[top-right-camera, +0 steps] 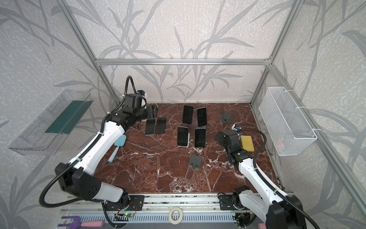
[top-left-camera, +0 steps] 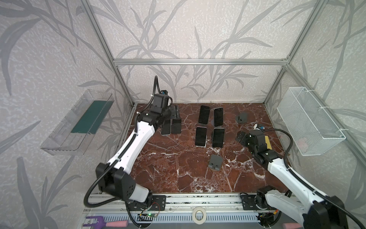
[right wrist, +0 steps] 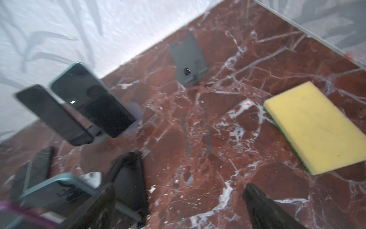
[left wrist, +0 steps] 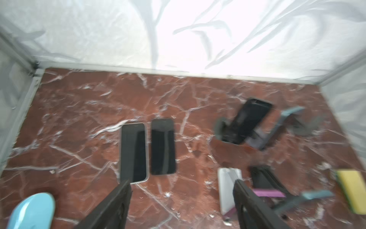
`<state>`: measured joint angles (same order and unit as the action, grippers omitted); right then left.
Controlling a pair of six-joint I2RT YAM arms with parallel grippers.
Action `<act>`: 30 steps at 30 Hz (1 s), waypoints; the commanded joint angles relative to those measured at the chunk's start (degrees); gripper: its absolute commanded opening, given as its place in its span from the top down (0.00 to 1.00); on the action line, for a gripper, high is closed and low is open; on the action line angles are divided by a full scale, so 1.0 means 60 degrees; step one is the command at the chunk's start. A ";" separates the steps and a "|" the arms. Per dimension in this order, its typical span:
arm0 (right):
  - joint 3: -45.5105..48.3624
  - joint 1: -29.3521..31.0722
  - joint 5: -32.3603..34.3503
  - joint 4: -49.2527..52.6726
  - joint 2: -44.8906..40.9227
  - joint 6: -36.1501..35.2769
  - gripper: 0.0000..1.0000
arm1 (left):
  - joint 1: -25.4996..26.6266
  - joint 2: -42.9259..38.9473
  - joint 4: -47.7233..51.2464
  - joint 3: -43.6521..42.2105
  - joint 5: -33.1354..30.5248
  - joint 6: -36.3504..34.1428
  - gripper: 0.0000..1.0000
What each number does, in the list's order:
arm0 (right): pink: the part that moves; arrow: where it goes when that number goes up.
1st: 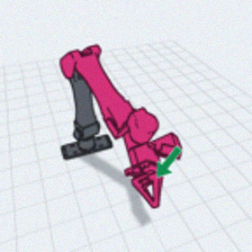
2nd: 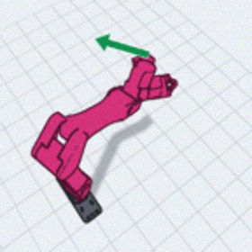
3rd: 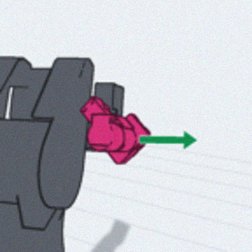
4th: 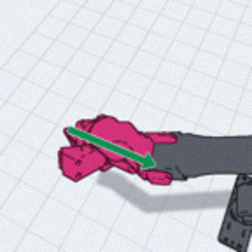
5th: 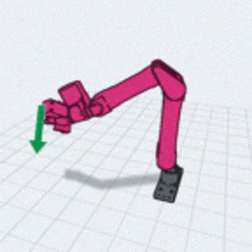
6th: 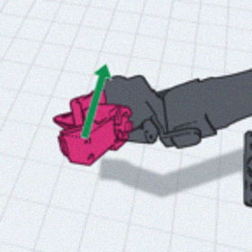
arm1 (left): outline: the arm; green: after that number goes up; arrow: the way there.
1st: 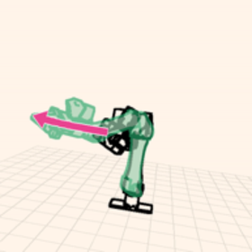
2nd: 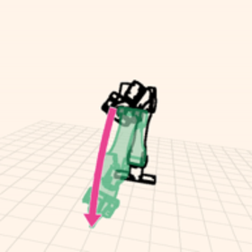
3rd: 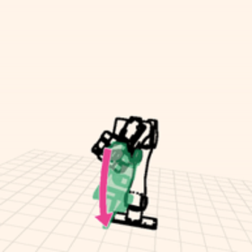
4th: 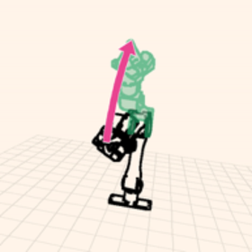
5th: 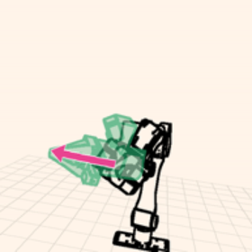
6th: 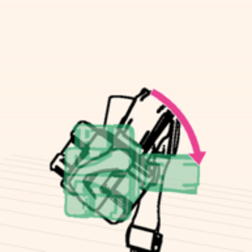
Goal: Remove the phone from the phone stand
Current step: 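Raise the left arm back while the right gripper reaches toward the empty round stand, then lower the right gripper around the empty round stand's upright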
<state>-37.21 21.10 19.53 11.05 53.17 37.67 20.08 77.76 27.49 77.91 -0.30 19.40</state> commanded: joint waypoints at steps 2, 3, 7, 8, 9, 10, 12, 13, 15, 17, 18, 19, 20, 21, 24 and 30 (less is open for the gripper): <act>-0.0912 0.1975 0.1788 0.2503 -0.1096 0.0294 0.00 | 0.0136 -0.1756 -0.2543 -0.2260 -0.0502 0.1361 0.18; -0.1002 0.2606 0.2204 0.2842 -0.1152 0.0589 0.00 | 0.0154 -0.2178 -0.2800 -0.2800 -0.0777 0.1766 0.18; -0.1020 0.4719 0.3158 0.3789 -0.0716 0.2255 0.01 | 0.0394 -0.3354 -0.4118 -0.4014 -0.1007 0.2877 0.18; -0.0996 0.5070 0.3116 0.3826 -0.0543 0.2666 0.01 | 0.0418 -0.3464 -0.4258 -0.4076 -0.0885 0.2939 0.18; -0.1003 0.5424 0.3028 0.3822 -0.0311 0.3040 0.01 | 0.0433 -0.3518 -0.4242 -0.4063 -0.0832 0.2970 0.18; -0.1017 0.5755 0.2950 0.3771 -0.0045 0.3318 0.01 | 0.0433 -0.3526 -0.4123 -0.3986 -0.0832 0.2999 0.18; -0.1230 0.6177 0.2896 0.3717 0.0553 0.3694 0.01 | 0.0441 -0.3497 -0.3951 -0.3918 -0.0840 0.3158 0.18; -0.1417 0.6611 0.2890 0.3720 0.0914 0.3791 0.01 | 0.0435 -0.3468 -0.3937 -0.3917 -0.0735 0.3229 0.18; -0.1762 0.6902 0.2905 0.3707 0.1576 0.3926 0.01 | 0.0440 -0.3430 -0.3964 -0.3875 -0.0542 0.3271 0.18; -0.2019 0.7055 0.2923 0.3650 0.2195 0.4041 0.01 | 0.0433 -0.3452 -0.3879 -0.3829 -0.0551 0.3256 0.18; -0.2122 0.7099 0.2927 0.3618 0.2468 0.4117 0.01 | 0.0430 -0.3467 -0.3878 -0.3829 -0.0593 0.3245 0.18; -0.2194 0.7142 0.2933 0.3589 0.2722 0.4197 0.01 | 0.0431 -0.3488 -0.3878 -0.3837 -0.0622 0.3228 0.18; -0.2254 0.7182 0.2951 0.3644 0.2915 0.4307 0.01 | 0.0433 -0.3524 -0.3883 -0.3853 -0.0653 0.3234 0.18; -0.2306 0.7213 0.2936 0.3652 0.3082 0.4374 0.01 | 0.0433 -0.3538 -0.3886 -0.3855 -0.0674 0.3200 0.18; -0.2351 0.7237 0.2769 0.3547 0.3402 0.4517 0.01 | 0.0433 -0.3542 -0.3881 -0.3859 -0.0727 0.3154 0.18; -0.2240 0.7240 0.2849 0.3571 0.3808 0.4767 0.01 | 0.0433 -0.3453 -0.3865 -0.3801 -0.0546 0.3241 0.18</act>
<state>-49.87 64.14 34.94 31.59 75.42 64.47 22.57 57.45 5.52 53.67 -3.95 37.80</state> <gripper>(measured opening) 0.991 0.822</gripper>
